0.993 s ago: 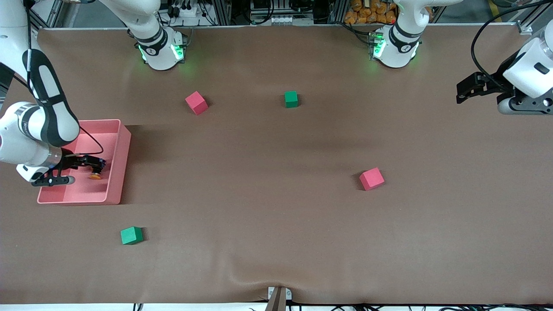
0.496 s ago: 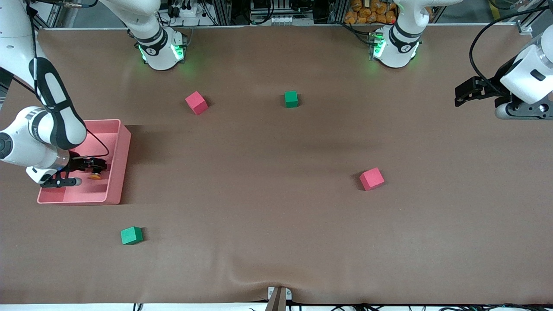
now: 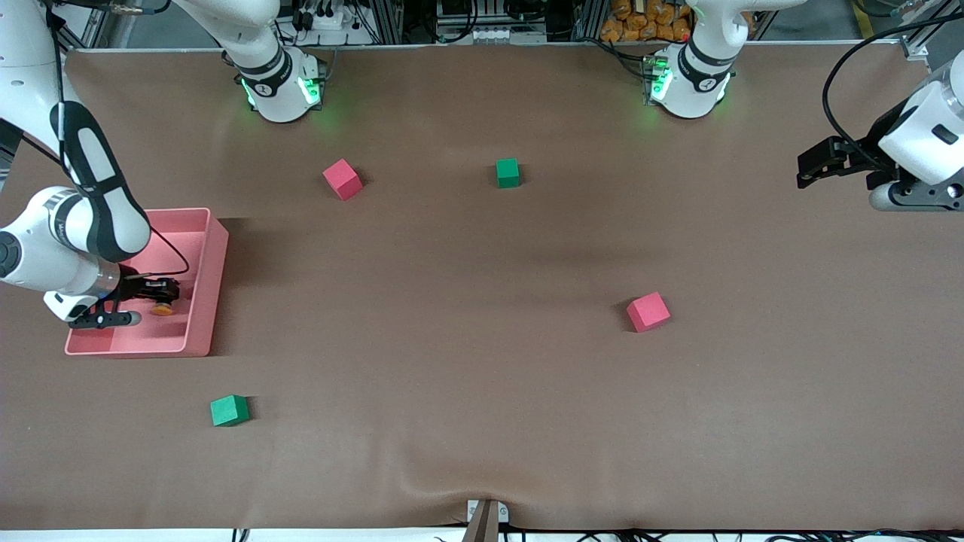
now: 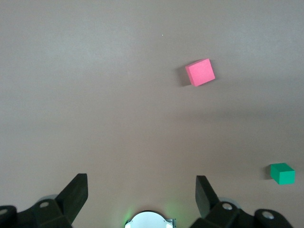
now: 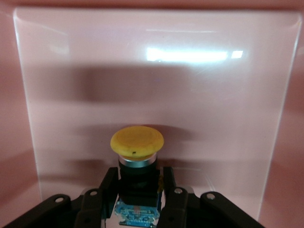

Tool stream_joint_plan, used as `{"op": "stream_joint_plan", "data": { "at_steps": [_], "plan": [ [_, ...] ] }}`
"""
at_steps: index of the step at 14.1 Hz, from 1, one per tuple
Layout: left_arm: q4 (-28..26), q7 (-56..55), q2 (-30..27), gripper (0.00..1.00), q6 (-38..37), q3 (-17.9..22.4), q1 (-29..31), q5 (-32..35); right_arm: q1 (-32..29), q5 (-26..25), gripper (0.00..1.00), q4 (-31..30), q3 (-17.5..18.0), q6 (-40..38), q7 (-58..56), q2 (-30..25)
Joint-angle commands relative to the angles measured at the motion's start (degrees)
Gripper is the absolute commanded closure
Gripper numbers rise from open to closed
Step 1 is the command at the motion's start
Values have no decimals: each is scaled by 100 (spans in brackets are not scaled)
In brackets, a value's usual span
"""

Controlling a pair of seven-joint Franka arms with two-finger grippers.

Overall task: Place and upright button with both arms
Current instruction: 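Close the right gripper on the button and lift it, then carry the button to mid-table while the left gripper approaches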

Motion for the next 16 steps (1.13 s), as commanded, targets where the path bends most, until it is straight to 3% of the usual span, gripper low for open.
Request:
{"op": "stream_joint_plan", "data": {
  "at_steps": [1,6,9,13,16],
  "plan": [
    [54,-8,-34,0,-36,-12,49,-17,-135,81,100,231,99,-219,-282,-33],
    [54,-78,-8,0,8,-47,6,-61,75,81,100,1891,143,-2573,-229,-68],
    [45,-96,10,0,70,-47,-21,-61,470,90,100,2621,143,-3365,58,-68],
    [54,-105,115,0,105,-56,-65,-61,1497,151,100,3282,160,-4105,1603,-59],
    [54,-70,212,0,192,-82,-65,79,2254,1107,100,3422,152,-3984,2958,46]
  ]
}}
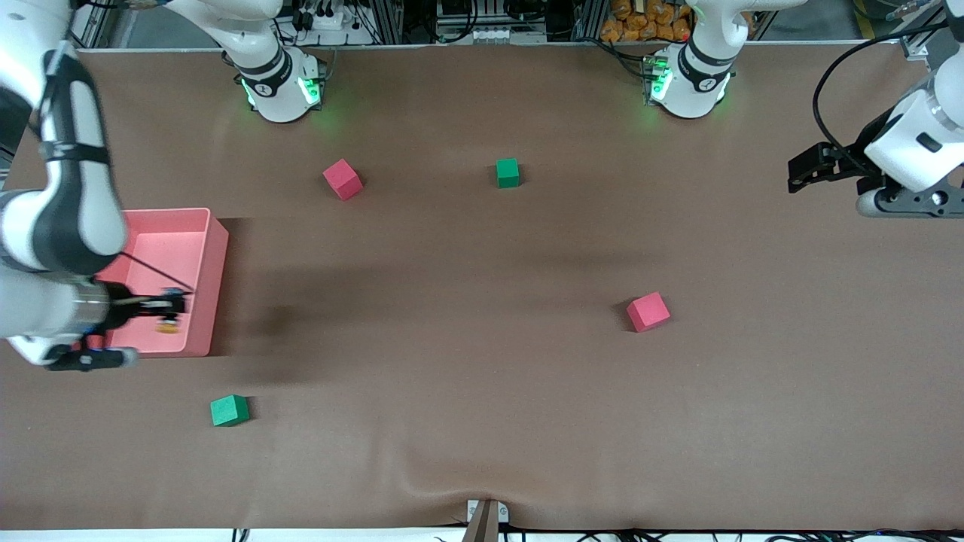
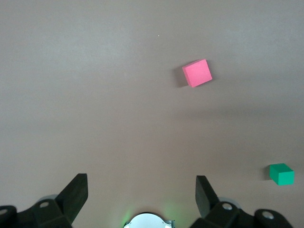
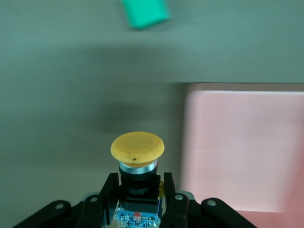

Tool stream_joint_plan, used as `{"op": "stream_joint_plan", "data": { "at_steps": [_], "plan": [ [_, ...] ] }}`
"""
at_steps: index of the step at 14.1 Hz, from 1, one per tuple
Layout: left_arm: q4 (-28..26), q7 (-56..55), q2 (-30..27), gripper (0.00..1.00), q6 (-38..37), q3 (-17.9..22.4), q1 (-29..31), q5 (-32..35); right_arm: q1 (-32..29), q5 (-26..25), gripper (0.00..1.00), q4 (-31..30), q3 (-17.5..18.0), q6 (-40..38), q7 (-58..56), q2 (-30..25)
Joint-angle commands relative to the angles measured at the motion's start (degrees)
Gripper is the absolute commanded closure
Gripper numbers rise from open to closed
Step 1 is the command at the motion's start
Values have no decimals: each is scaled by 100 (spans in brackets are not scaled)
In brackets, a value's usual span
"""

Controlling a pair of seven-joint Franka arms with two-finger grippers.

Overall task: Place and upright button with both arms
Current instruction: 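Carry the button to mid-table while the left gripper approaches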

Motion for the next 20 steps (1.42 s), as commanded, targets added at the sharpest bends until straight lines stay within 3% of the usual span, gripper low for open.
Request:
{"op": "stream_joint_plan", "data": {
  "at_steps": [1,2,5,7,9,16,20],
  "plan": [
    [60,-32,71,0,168,-39,10,192,714,498,100,387,-64,118,921,286],
    [60,-33,71,0,194,-47,2,237,1048,516,100,440,-64,276,1201,357],
    [43,-41,264,0,361,-56,-24,342,1910,1244,100,450,-38,1363,2257,637],
    [17,-50,370,0,414,-170,-68,554,2770,1193,100,467,-55,2163,2451,1014],
    [8,-41,440,0,414,-179,-68,528,3246,1202,100,476,-37,2798,2601,1323],
    [-484,-50,423,0,344,-398,-112,1,4285,1061,100,730,-64,2976,2619,2070],
    [-546,-59,519,0,335,-566,-217,-61,4672,1009,100,766,-108,3450,2742,2414]
  ]
}}
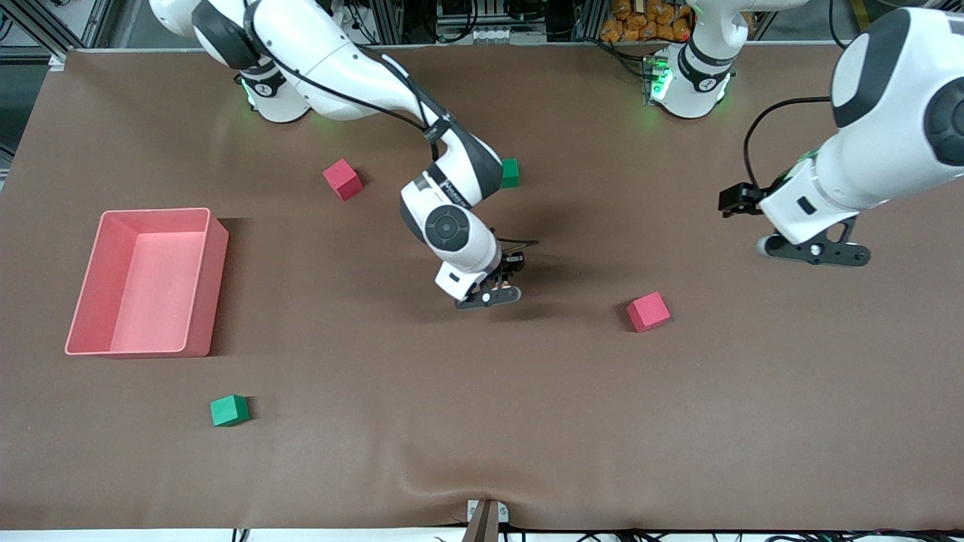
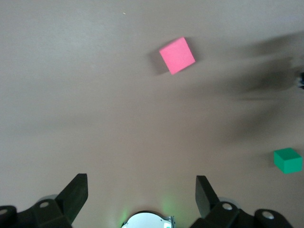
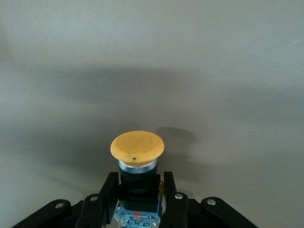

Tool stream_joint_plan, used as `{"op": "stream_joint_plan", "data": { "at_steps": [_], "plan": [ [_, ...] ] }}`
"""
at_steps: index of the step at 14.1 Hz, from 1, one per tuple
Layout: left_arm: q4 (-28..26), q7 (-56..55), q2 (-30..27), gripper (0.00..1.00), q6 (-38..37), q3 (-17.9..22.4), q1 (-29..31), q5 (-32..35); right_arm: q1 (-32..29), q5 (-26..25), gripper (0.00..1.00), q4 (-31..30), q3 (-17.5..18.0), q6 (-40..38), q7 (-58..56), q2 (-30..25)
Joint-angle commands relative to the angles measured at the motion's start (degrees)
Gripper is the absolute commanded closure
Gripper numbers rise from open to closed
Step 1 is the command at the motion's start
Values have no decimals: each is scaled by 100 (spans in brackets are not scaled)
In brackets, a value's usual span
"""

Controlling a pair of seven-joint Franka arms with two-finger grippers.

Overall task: Place and upright button with both arms
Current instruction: 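Carry the button to mid-table while the left gripper approaches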

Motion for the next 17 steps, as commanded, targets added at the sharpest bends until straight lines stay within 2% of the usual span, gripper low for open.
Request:
{"op": "stream_joint_plan", "data": {
  "at_steps": [1,2,3,4,8,11,13,15,17],
  "plan": [
    [-29,-57,88,0,-20,-74,-98,-88,210,-131,100,283,-115,90,120,261],
    [-21,-57,167,0,-20,-65,-124,-219,219,-158,88,274,-115,90,120,269],
    [-12,-57,237,0,-20,-65,-107,-368,271,-167,39,265,-115,108,163,270],
    [6,-57,325,0,-20,-65,-90,-491,289,-184,0,265,-133,108,198,270],
    [14,-57,563,0,-20,-65,-159,-563,114,-184,0,379,-150,38,190,138],
    [120,-48,809,0,-20,-74,-318,-650,-176,-228,0,458,-194,-76,190,-160],
    [129,-66,958,0,15,-65,-440,-808,-238,-648,0,590,-632,-103,111,-283],
    [234,-74,1204,0,24,-65,-607,-809,-369,-729,0,608,-826,-400,154,-634],
    [339,-406,1458,0,24,-74,-661,-844,-492,-677,0,617,-1352,-978,129,-942]
  ]
}}
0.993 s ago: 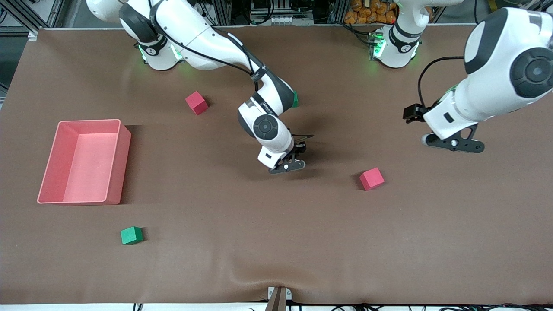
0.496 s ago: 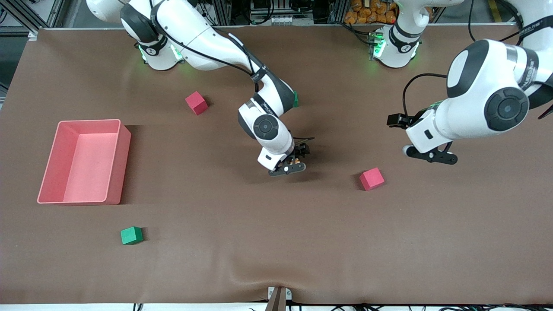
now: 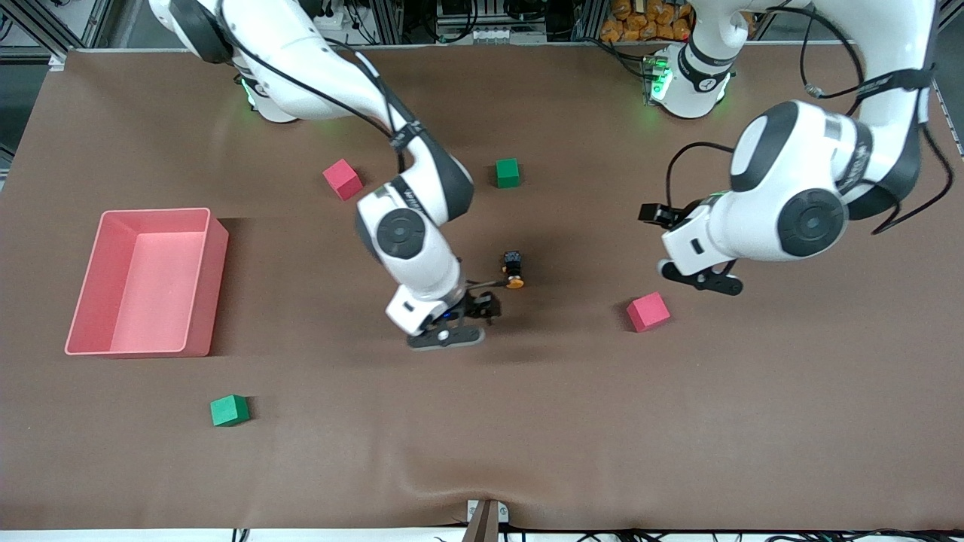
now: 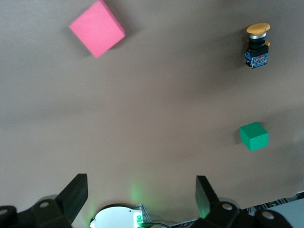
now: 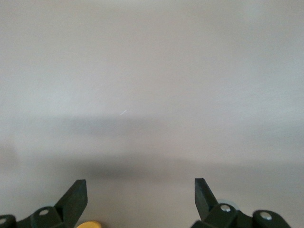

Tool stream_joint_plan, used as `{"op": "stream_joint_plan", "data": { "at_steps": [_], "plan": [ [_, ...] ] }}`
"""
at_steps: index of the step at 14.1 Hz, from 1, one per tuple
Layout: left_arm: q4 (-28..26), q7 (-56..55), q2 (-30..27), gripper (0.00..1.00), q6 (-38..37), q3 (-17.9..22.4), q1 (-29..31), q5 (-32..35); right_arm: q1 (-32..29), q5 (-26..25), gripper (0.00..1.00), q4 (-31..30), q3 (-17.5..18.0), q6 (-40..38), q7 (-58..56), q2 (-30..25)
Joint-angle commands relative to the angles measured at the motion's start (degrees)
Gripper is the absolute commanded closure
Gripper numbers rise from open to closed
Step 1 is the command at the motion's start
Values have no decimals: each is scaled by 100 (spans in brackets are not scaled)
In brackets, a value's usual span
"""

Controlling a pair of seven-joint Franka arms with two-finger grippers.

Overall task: Place and upright button with both arms
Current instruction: 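Set the button down with the right gripper and withdraw it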

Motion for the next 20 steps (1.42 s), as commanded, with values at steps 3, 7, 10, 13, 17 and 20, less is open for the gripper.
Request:
{"op": "stream_joint_plan", "data": {
  "at_steps": [3,7,10,13,17,20],
  "plan": [
    [670,-967,776,0,-35,11,-466,-209,-831,-56,0,-97,-526,-1676,59,-1051],
    [989,-1347,1331,0,429,2,-818,-366,-1913,-82,0,79,-429,-2873,24,-1562],
    [1015,-1769,1700,0,965,11,-1047,-666,-2861,15,0,97,218,-3156,-2,-2071],
    [1234,-2269,2095,0,1458,11,-1415,-666,-3426,-433,0,236,652,-3803,-169,-2362],
    [1358,-2561,2509,0,1880,11,-1689,-675,-3716,-460,0,598,669,-4710,-343,-2949],
    [1366,-2570,2676,0,2100,11,-1812,-675,-3726,-495,0,-216,617,-4695,-810,-3731]
  ]
}}
